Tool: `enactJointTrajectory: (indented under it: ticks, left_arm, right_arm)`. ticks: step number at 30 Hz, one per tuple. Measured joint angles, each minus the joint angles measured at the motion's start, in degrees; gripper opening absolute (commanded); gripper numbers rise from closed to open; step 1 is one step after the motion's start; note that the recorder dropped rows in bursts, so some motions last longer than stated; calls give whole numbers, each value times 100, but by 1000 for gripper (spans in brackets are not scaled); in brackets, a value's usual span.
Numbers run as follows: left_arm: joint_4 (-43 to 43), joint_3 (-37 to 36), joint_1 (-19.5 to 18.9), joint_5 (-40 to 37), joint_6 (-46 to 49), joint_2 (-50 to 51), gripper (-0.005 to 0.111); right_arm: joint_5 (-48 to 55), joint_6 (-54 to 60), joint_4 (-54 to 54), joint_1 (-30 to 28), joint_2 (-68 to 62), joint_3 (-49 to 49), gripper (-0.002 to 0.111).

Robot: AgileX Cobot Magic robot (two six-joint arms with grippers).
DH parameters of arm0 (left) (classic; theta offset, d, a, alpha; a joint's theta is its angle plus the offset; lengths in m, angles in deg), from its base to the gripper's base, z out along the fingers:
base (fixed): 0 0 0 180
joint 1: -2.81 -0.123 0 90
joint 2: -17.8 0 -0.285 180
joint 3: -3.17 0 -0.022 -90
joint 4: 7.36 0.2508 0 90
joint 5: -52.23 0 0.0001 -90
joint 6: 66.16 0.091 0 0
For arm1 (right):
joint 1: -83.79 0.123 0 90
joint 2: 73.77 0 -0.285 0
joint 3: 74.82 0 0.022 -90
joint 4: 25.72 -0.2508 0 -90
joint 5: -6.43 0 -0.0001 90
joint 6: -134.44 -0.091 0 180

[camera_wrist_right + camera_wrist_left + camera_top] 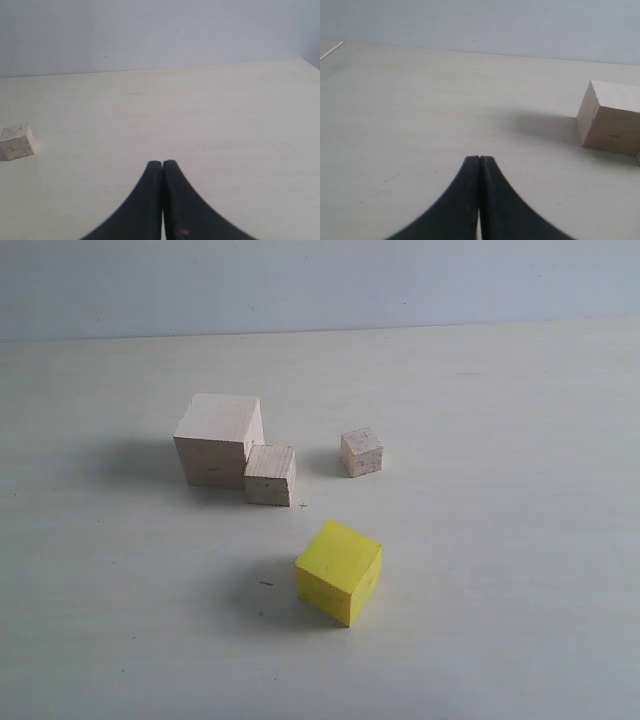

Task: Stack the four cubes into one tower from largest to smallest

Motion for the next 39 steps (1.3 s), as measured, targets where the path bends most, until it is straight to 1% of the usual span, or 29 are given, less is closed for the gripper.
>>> enactJointTrajectory:
  ticks: [25, 29, 35, 39]
  left_arm:
    - [0, 0, 0, 0, 0, 0, 0]
    - [0, 0, 0, 0, 0, 0, 0]
    - [0, 0, 0, 0, 0, 0, 0]
    - [0, 0, 0, 0, 0, 0, 0]
  right_arm:
    - [-93, 0, 0, 0, 0, 0, 0]
    - [-612, 0, 0, 0, 0, 0, 0]
    - [-1942, 0, 0, 0, 0, 0, 0]
    - [-2280, 0, -10, 0, 0, 0, 0]
